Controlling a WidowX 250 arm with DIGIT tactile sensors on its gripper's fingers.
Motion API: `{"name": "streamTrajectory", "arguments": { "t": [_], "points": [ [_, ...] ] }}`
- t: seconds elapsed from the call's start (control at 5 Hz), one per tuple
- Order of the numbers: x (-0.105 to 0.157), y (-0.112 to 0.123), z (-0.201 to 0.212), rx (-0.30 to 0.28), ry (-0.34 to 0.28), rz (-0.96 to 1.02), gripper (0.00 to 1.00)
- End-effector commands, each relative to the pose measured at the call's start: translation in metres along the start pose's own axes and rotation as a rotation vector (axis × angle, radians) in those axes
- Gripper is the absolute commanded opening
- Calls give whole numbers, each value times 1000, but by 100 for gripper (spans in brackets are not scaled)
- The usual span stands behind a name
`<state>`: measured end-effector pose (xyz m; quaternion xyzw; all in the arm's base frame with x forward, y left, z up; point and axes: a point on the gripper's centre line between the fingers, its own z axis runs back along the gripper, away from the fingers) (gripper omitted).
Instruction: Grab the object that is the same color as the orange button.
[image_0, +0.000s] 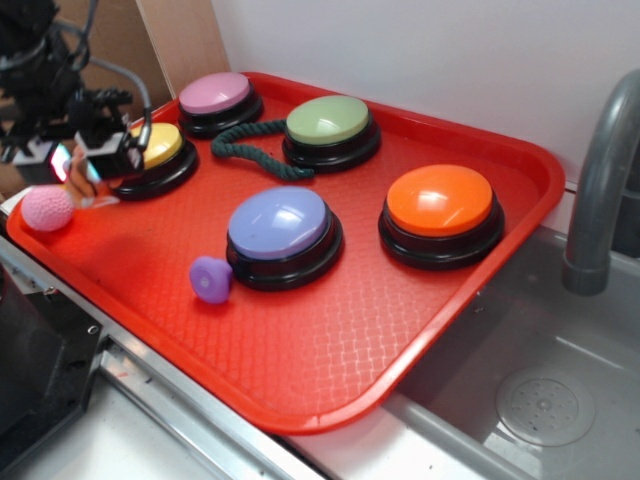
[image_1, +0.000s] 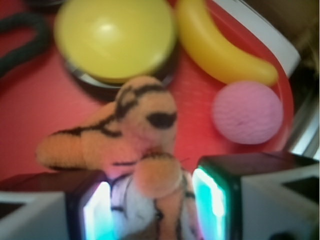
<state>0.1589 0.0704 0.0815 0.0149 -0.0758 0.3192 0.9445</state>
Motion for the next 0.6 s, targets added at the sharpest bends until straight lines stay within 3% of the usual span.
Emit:
{"name": "streamTrajectory", "arguments": {
  "t": [0.0,0.2,0.4],
  "points": [
    [-2,-45,47,-52,55,-452,0],
    [-18,-66,50,-71,77,-571,0],
    [-21,-67,51,-38,55,-572,0]
  ]
}}
